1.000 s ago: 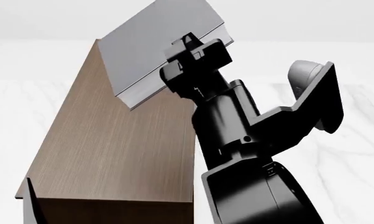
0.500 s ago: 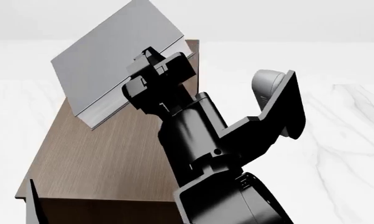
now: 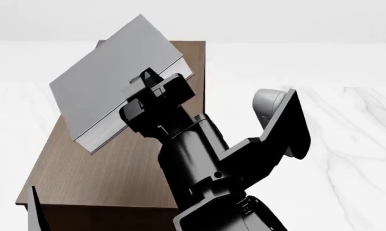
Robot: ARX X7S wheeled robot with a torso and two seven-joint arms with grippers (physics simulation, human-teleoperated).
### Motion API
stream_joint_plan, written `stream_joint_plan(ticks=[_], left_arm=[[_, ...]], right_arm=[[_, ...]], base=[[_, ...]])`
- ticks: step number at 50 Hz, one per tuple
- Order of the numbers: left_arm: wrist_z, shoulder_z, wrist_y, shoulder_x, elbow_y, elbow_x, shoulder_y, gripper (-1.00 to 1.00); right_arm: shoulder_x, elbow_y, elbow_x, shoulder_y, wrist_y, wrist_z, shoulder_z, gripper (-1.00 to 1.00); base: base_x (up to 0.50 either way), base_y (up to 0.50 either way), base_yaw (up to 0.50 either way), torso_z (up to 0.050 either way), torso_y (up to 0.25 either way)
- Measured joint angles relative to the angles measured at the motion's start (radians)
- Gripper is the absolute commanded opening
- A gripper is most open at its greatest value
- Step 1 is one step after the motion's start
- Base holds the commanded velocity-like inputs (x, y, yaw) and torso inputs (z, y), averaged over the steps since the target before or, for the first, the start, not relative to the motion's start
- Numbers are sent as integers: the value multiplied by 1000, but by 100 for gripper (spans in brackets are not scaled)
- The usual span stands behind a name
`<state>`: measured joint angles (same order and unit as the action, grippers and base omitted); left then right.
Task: Pick up the book in the middle and place it on the cabinet shelf.
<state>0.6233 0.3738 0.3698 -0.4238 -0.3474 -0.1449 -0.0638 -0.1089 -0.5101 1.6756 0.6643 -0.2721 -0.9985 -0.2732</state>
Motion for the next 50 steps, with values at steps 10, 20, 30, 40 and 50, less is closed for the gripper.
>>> stream_joint_plan(ticks=[10,20,30,40,50], left_arm=[[6,3,14,0,22,0,7,100],[12,7,31,1,47,1,16,100],[15,12,50,1,76,3,28,100],[18,13,48,-2,69,3,20,100],[22,16,52,-4,70,1,17,100]], right_arm=[[-9,-32,5,-9,10,-34,-21,-100],[-15,-54,4,-21,15,-54,-51,-100],[-15,-46,-11,-11,20,-52,-77,-100],[-15,-21,-33,9,26,-42,-100,-100],[-18,2,-52,17,35,-32,-119,-100]], base=[[0,0,0,0,1],[0,0,0,0,1],[0,0,0,1,2],[0,0,0,0,1],[0,0,0,0,1]])
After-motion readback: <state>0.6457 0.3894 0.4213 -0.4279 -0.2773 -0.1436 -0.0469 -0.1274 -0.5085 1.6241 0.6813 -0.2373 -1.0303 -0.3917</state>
